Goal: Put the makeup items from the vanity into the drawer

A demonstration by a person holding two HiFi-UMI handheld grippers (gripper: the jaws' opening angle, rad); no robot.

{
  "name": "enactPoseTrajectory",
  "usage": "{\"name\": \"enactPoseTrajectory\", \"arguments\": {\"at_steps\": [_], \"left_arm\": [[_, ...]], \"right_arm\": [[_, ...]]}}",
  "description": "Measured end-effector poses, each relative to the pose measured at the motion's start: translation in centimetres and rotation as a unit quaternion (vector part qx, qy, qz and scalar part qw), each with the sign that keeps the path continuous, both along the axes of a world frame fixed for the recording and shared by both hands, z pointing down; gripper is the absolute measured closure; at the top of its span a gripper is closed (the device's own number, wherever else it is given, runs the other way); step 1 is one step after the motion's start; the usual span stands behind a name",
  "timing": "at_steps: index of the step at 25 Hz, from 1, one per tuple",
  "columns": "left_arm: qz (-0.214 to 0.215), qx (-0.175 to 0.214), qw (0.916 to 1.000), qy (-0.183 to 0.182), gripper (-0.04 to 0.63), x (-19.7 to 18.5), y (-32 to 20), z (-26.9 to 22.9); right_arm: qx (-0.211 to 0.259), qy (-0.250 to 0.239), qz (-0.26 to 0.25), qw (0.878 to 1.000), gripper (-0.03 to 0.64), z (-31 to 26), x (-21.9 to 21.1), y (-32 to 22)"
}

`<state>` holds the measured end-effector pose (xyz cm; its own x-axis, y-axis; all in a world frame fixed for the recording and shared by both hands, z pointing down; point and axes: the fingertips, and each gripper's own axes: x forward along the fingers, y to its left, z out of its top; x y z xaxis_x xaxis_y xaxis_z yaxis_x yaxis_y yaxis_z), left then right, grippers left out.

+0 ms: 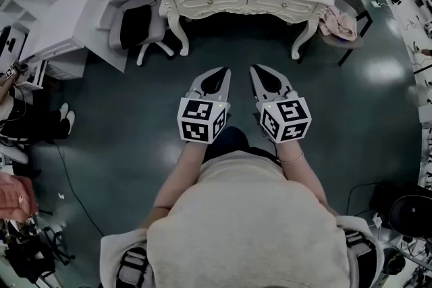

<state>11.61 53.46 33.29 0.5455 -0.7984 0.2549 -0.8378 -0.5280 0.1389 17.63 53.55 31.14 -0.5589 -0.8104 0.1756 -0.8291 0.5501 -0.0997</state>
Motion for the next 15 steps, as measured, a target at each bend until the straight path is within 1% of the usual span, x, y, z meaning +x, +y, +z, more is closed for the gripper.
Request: {"name": "enactPoseTrajectory", "arguments": {"at_steps": [2, 4, 7, 9, 10, 15], "left_arm": [[-0.006, -0.003, 0.9999, 0.014, 0.586, -0.1, -0.3, 0.0], [-0.008, 0.005, 0.9995, 0.029, 0.586, -0.3, -0.3, -0.2], [-0.001, 0.017, 0.9975, 0.068, 0.586, -0.2, 0.4, -0.8], [0.002, 0.014, 0.9965, 0.082, 0.586, -0.1, 0.4, -0.5], [0.002, 0.01, 0.9969, 0.078, 0.586, 0.0, 0.2, -0.2], [0.003, 0.001, 0.9996, 0.027, 0.586, 0.5, -1.2, 1.3]], "right_arm": [[0.0, 0.003, -0.005, 1.0, 0.609, 0.1, -0.1, 0.0], [0.003, -0.007, -0.012, 1.0, 0.609, 0.1, -0.2, 0.3], [-0.002, -0.029, -0.027, 0.999, 0.609, 0.2, -0.6, 0.9], [-0.008, -0.028, -0.042, 0.999, 0.609, 0.7, -1.2, 1.0], [-0.011, -0.026, -0.048, 0.998, 0.609, 1.0, -1.5, 0.8], [-0.021, -0.03, -0.059, 0.998, 0.609, 1.7, -2.0, -0.7]]}}
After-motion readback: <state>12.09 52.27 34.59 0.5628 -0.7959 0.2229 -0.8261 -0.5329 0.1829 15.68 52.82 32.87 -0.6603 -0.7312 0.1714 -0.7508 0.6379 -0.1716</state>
